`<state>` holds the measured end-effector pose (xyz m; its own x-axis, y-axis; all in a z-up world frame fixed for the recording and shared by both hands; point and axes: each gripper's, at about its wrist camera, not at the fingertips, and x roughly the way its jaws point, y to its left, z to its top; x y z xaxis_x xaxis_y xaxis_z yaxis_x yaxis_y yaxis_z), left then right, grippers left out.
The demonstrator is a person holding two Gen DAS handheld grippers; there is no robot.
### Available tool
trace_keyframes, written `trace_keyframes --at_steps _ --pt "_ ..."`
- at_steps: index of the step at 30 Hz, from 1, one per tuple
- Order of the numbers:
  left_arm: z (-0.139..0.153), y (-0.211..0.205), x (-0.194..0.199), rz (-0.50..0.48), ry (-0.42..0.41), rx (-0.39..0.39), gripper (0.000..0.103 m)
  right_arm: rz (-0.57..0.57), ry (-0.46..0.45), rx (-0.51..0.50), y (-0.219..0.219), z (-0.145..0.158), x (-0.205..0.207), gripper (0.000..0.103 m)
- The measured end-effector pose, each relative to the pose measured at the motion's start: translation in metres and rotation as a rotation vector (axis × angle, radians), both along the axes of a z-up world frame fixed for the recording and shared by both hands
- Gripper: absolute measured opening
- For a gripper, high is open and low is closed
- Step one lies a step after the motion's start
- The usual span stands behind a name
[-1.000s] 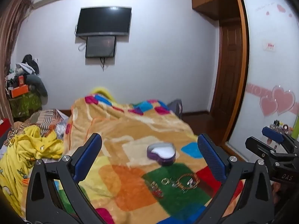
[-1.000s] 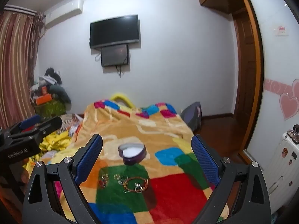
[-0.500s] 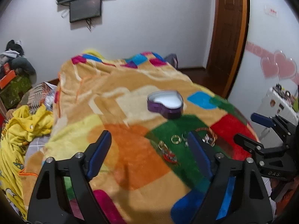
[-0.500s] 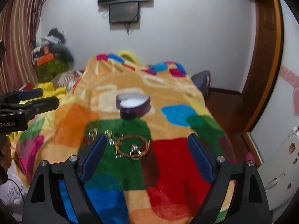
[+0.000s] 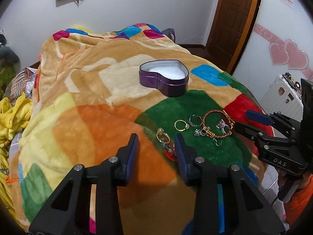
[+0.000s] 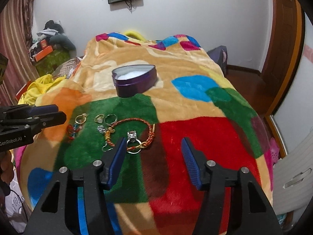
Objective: Organize jewelry
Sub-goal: 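Grasp a gold ring with the left gripper while the right gripper grasps the orange bracelet, then carry the gold ring and bracelet with both grippers and lower them into the purple heart tin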
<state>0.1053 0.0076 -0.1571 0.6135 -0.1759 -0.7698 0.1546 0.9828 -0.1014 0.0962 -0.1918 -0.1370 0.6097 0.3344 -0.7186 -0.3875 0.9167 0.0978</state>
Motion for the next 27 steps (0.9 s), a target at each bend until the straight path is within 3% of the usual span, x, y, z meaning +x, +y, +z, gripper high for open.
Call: trace_keyframes --at_steps 14,19,27 --pt "-0.026 -0.004 0.027 -0.047 0.083 -0.015 0.033 0.035 0.043 -0.014 0.008 -0.013 0.024 0.024" --pt "-0.031 -0.006 0.031 -0.036 0.082 0.008 0.018 0.076 0.031 -0.055 0.02 -0.015 0.022 0.01" --pt "-0.024 -0.004 0.027 -0.031 0.063 -0.017 0.018 0.074 0.008 -0.012 0.019 -0.003 0.023 0.007"
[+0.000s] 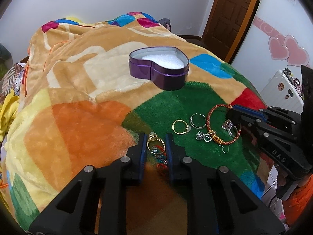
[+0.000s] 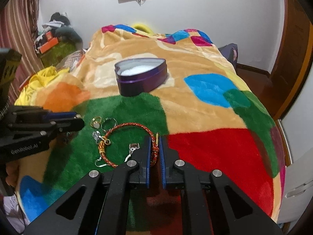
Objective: Organize jewelry
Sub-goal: 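Carry the gold ring and bracelet with both grippers and lower them into the purple heart tin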
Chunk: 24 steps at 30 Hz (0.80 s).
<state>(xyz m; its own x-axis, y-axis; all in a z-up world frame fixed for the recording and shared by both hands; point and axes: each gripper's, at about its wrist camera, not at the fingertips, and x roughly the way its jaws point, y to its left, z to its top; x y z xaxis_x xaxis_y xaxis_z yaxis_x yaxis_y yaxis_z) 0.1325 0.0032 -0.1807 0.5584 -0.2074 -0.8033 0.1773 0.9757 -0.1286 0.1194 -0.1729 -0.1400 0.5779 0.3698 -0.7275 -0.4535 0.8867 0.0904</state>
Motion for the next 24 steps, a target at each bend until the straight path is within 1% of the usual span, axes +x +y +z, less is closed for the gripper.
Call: trace_keyframes --at_steps 5,9,17,24 --pt "0.012 0.001 -0.003 0.005 -0.033 -0.009 0.018 0.006 -0.041 0.019 0.003 0.013 -0.002 0.007" --pt "0.029 0.003 -0.002 0.006 -0.078 -0.021 0.018 0.01 -0.057 0.048 0.006 0.022 -0.002 0.007" --pt "0.062 0.004 0.007 0.006 -0.178 -0.03 0.018 0.013 -0.114 0.069 0.015 0.039 0.007 0.007" --pt "0.077 0.008 0.019 0.018 -0.225 -0.039 0.018 0.012 -0.157 0.089 0.019 0.052 0.019 0.007"
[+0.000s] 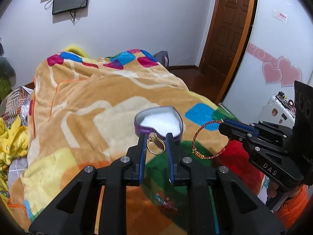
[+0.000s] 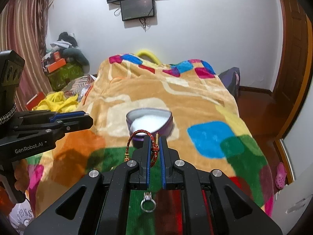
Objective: Organize jewelry
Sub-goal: 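Carry the gold ring and bracelet with both grippers and lower them into the purple heart tin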
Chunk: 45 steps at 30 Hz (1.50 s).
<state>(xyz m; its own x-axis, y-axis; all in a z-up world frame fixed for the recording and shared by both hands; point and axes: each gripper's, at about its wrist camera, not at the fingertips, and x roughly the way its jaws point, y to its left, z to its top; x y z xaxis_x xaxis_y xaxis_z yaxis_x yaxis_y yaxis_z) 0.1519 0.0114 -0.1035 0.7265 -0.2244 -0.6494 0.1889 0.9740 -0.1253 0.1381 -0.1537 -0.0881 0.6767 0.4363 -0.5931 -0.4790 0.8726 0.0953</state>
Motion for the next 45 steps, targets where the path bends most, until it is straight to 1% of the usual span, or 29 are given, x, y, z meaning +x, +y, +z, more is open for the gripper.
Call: trace_keyframes --at_steps 10,13,18,21,23,27,34,40,45 --pt "0.015 0.004 0.022 0.012 -0.058 0.007 0.018 0.016 -0.052 0.028 0.011 0.018 0.022 0.007" --pt "0.016 0.005 0.029 0.013 -0.061 0.001 0.018 0.022 -0.059 0.035 0.016 0.02 0.029 0.007" --pt "0.014 0.006 0.046 0.007 -0.055 -0.002 0.018 0.028 -0.045 0.049 0.024 0.016 0.045 0.007" --pt "0.009 0.004 0.056 -0.004 -0.037 -0.004 0.018 0.038 -0.021 0.049 0.028 0.011 0.053 0.007" --pt "0.005 0.003 0.063 -0.009 -0.021 -0.005 0.018 0.035 -0.01 0.029 0.031 0.006 0.058 0.007" --pt "-0.007 -0.002 0.08 -0.033 0.03 -0.009 0.018 0.039 0.038 0.005 0.033 -0.005 0.068 0.007" --pt "-0.031 -0.012 0.104 -0.055 0.115 0.012 0.018 0.037 0.105 -0.024 0.032 -0.02 0.081 0.007" --pt "-0.047 -0.011 0.116 -0.058 0.176 0.024 0.018 0.038 0.15 -0.052 0.031 -0.03 0.09 0.008" --pt "-0.05 -0.011 0.117 -0.08 0.192 0.017 0.018 0.05 0.176 -0.073 0.033 -0.035 0.094 0.008"
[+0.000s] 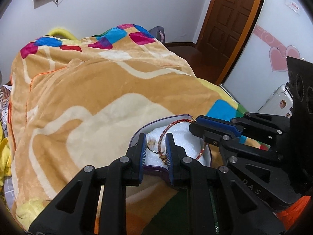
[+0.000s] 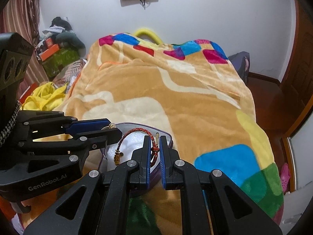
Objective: Organize jewelry
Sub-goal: 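Carry the gold ring and bracelet with both grippers and lower them into the purple heart tin, then open both grippers over the tin and lift them away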
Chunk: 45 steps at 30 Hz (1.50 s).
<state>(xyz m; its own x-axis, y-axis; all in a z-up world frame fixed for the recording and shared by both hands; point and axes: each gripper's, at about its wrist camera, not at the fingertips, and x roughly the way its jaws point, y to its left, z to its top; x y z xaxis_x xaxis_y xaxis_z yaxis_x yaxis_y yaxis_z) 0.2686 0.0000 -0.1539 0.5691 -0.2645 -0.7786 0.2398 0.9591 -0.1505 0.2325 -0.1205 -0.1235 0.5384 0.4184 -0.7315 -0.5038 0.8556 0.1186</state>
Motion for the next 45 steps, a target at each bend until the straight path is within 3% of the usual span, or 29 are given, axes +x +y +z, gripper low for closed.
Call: trace_keyframes --at_steps 8,17,24,28,33,45 --pt "0.005 0.009 -0.004 0.014 0.009 -0.025 0.019 0.021 0.01 -0.009 0.002 -0.002 0.0 0.008" --pt "0.025 0.026 -0.024 0.057 -0.06 0.007 0.029 0.023 -0.019 -0.019 0.002 0.004 -0.007 0.024" --pt "0.037 0.029 -0.042 0.074 -0.093 0.017 0.032 0.004 -0.058 -0.006 -0.008 0.018 -0.02 0.025" --pt "0.043 0.026 -0.058 0.07 -0.117 0.027 0.041 -0.008 -0.083 0.008 -0.016 0.028 -0.031 0.026" --pt "0.051 0.023 -0.082 0.066 -0.139 0.042 0.046 -0.027 -0.129 0.006 -0.023 0.039 -0.047 0.041" --pt "0.046 0.014 -0.134 0.035 -0.111 0.068 0.046 -0.022 -0.173 -0.042 -0.035 0.041 -0.09 0.042"
